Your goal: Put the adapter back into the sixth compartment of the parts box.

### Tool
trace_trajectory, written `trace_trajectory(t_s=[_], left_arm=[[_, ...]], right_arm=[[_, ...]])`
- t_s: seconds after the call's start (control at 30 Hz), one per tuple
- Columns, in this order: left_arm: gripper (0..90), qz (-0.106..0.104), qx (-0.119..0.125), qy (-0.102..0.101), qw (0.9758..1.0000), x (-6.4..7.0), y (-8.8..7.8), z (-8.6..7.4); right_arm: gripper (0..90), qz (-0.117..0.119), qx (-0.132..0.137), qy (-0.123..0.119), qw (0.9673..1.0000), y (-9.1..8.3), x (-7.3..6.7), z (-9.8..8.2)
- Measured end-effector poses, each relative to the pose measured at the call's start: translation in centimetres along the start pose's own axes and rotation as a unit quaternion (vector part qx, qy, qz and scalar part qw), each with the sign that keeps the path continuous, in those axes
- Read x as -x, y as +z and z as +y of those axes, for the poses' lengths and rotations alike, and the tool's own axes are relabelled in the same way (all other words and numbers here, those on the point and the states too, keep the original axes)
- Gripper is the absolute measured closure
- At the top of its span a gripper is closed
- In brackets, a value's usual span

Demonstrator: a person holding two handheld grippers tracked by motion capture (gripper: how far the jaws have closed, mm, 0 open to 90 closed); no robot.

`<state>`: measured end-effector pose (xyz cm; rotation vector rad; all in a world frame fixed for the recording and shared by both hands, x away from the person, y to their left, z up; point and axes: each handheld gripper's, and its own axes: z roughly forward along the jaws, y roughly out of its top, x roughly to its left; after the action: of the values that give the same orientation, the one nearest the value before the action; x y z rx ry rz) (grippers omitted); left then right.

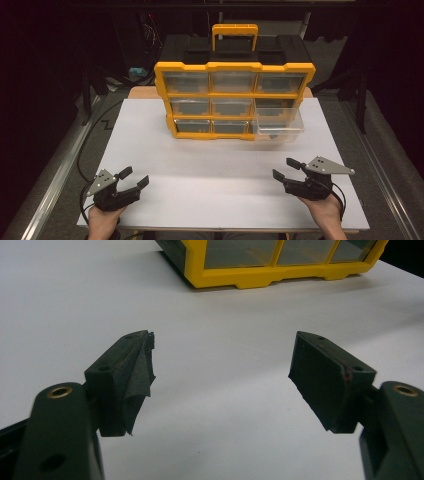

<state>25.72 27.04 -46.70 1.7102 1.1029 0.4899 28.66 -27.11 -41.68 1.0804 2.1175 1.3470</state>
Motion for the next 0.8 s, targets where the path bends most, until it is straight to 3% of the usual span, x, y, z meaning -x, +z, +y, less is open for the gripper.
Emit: trace_trajectory(t_s=[0.8], left_arm=[[26.6, 0.001, 0.002, -0.002, 1.0000, 0.0, 0.0, 0.0]], right_arm=[[32.8, -0.020, 0.009, 0.016, 0.9996, -0.7, 1.2, -1.5]])
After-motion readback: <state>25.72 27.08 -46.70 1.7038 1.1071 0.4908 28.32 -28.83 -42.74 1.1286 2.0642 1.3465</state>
